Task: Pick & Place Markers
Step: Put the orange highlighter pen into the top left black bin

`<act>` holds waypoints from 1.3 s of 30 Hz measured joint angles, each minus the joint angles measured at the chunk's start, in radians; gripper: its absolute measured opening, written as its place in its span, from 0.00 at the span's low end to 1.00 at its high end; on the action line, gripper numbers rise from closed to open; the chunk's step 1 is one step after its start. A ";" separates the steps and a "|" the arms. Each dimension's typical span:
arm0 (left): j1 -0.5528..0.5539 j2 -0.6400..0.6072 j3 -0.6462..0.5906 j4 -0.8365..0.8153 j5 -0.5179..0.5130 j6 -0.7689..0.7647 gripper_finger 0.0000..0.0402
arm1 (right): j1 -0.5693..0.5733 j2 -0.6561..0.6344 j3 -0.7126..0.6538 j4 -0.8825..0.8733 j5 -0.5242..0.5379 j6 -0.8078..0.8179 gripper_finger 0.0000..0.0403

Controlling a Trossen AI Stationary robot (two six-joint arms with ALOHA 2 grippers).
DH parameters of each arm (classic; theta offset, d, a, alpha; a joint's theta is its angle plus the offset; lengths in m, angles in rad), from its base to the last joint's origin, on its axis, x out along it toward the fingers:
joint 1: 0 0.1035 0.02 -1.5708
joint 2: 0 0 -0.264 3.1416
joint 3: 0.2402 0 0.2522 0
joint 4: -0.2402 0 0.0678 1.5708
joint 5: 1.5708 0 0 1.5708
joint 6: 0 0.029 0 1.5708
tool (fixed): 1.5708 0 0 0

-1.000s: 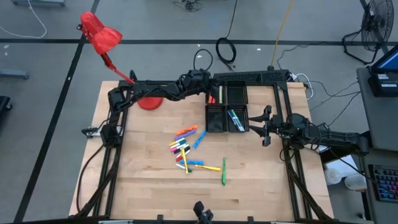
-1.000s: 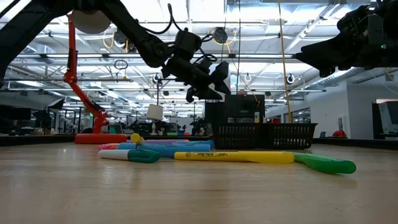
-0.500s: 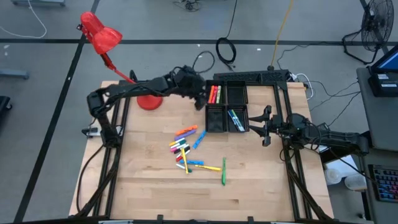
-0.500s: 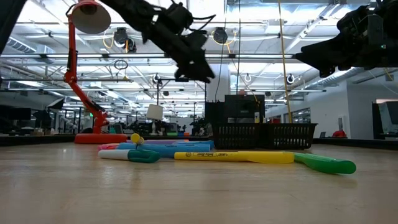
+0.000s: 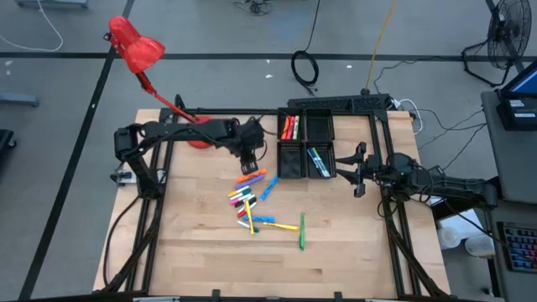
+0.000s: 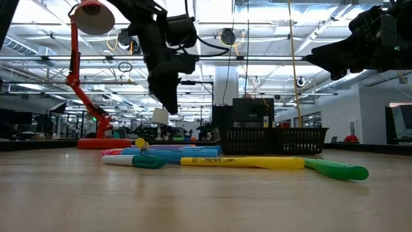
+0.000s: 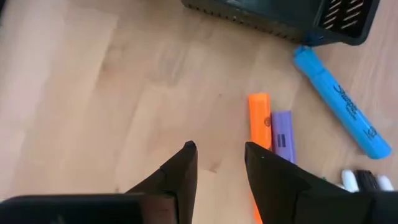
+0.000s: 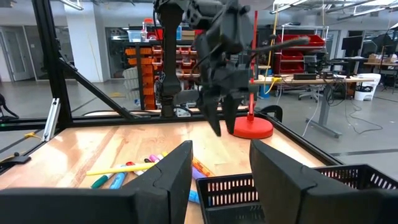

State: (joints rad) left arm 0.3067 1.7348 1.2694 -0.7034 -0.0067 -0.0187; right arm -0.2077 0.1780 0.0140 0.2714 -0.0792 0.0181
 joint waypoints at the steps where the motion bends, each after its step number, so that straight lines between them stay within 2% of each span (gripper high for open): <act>1: -0.007 0.000 -0.021 0.026 0.002 -0.006 0.36 | 0.000 0.000 0.000 0.000 0.000 0.000 0.36; 11: -0.088 0.000 -0.180 0.180 0.004 -0.093 0.46 | 0.000 0.000 0.000 0.000 0.000 0.000 0.36; 19: -0.128 0.000 -0.242 0.270 -0.005 -0.095 0.51 | 0.000 0.000 0.000 0.000 0.000 0.000 0.36; 23: -0.131 0.000 -0.256 0.293 -0.022 -0.095 0.50 | 0.000 0.000 0.000 0.000 0.000 0.000 0.36; 28: -0.130 0.000 -0.259 0.292 -0.131 -0.095 0.45 | 0.000 0.000 0.000 0.000 0.000 0.000 0.36; 39: -0.130 0.000 -0.259 0.288 -0.125 -0.126 0.38 | 0.000 0.000 0.000 0.000 0.000 0.000 0.36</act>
State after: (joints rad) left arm 0.1768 1.7351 1.0107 -0.4153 -0.1314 -0.1443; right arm -0.2079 0.1780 0.0141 0.2714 -0.0792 0.0180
